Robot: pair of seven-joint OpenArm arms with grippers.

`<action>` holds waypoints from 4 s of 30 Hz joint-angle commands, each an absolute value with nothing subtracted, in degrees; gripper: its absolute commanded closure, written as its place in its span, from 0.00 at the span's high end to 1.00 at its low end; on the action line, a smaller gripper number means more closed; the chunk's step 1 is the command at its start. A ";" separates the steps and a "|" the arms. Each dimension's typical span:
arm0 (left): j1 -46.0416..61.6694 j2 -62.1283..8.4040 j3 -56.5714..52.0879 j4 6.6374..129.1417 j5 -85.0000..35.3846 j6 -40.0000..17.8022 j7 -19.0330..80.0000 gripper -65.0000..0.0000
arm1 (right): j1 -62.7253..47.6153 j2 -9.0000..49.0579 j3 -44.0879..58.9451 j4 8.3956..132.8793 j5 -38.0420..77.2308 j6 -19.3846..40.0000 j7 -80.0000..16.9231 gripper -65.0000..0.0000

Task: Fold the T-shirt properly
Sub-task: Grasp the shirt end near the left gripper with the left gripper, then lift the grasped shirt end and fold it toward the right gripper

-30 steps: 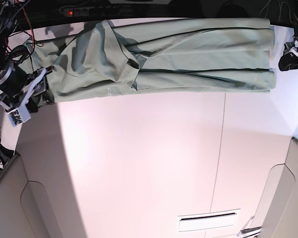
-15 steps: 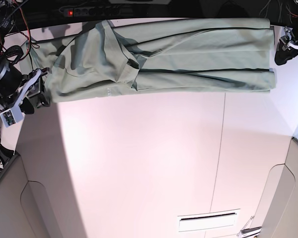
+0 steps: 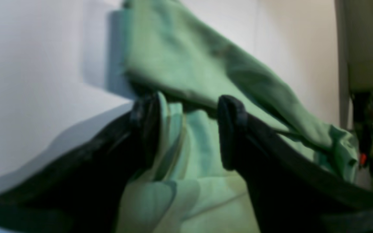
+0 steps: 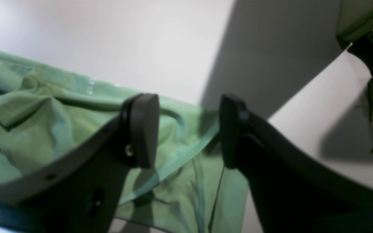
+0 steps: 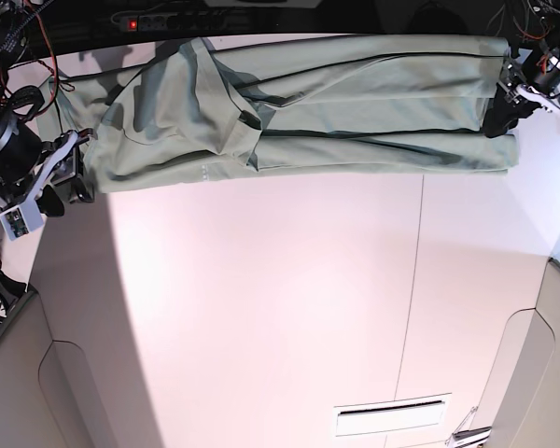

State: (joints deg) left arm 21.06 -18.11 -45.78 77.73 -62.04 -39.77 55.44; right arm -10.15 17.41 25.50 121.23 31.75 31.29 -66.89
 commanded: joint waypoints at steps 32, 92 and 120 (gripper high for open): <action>21.08 -14.11 -45.21 78.19 -50.11 -40.00 40.38 0.09 | -9.72 18.09 25.87 122.13 32.58 31.24 -64.27 0.45; 12.97 -4.58 2.55 103.96 -65.23 -40.00 56.69 0.00 | -9.72 18.09 25.87 104.27 24.40 25.69 -60.18 0.45; 12.40 -4.49 3.29 107.66 -61.76 -40.00 58.37 0.38 | -9.72 18.09 25.87 104.27 24.43 25.69 -59.96 0.45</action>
State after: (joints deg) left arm 12.84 -4.58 3.14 106.56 -60.40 -39.29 59.22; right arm -10.15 17.30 25.50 103.48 23.75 25.67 -61.10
